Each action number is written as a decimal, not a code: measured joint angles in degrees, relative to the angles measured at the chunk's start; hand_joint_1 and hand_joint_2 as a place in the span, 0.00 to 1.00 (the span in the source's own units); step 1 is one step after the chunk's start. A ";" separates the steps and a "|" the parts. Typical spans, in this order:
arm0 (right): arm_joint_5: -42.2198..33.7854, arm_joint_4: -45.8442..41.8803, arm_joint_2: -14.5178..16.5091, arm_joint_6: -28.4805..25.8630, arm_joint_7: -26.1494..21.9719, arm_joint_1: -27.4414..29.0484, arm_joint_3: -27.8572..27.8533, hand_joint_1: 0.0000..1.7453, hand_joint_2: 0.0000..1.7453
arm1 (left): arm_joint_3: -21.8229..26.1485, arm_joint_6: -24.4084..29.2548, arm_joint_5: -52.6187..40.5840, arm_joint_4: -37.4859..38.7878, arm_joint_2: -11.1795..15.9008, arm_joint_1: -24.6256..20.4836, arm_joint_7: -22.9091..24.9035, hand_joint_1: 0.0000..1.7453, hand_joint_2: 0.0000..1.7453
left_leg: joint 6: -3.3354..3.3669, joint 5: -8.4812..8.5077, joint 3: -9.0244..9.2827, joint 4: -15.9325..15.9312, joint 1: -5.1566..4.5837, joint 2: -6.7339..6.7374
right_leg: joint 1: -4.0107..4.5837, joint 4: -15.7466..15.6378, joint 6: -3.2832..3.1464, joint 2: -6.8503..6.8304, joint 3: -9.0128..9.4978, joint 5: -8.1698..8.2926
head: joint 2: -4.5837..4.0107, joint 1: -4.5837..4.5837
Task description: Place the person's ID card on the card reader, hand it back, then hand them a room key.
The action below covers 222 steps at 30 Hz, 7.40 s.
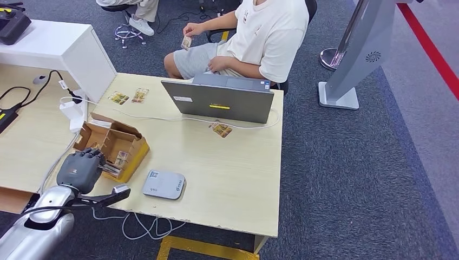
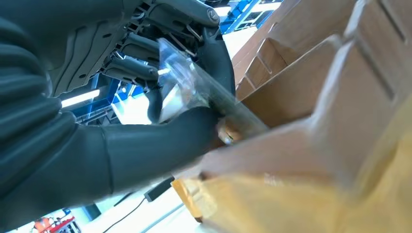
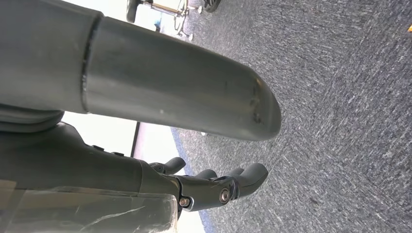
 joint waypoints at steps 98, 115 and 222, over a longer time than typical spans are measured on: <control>1.09 0.08 0.01 0.00 -1.54 -0.60 0.25 0.00 0.00 | 0.31 9.45 4.39 -13.24 -7.02 -8.95 1.21 1.00 1.00 | 0.02 0.05 0.04 0.05 0.04 0.02 | -0.05 -0.01 -0.02 0.02 -0.09 0.06 | 0.00 -0.07; 1.41 0.16 0.31 1.22 0.68 -3.95 10.79 0.00 0.00 | 12.81 1.46 30.71 32.38 -25.83 -54.17 5.97 1.00 1.00 | 0.04 1.12 -1.19 0.06 0.24 -0.47 | 0.23 0.02 -0.01 -0.37 -0.88 1.08 | -0.01 0.37; 0.63 0.36 0.57 1.22 0.72 -2.95 12.48 0.00 0.00 | 16.20 10.97 50.71 28.48 -22.70 -47.79 -10.41 0.00 1.00 | -0.02 1.06 -1.10 -0.10 0.20 0.12 | 0.25 0.13 -0.06 0.21 -0.98 1.05 | -0.01 0.32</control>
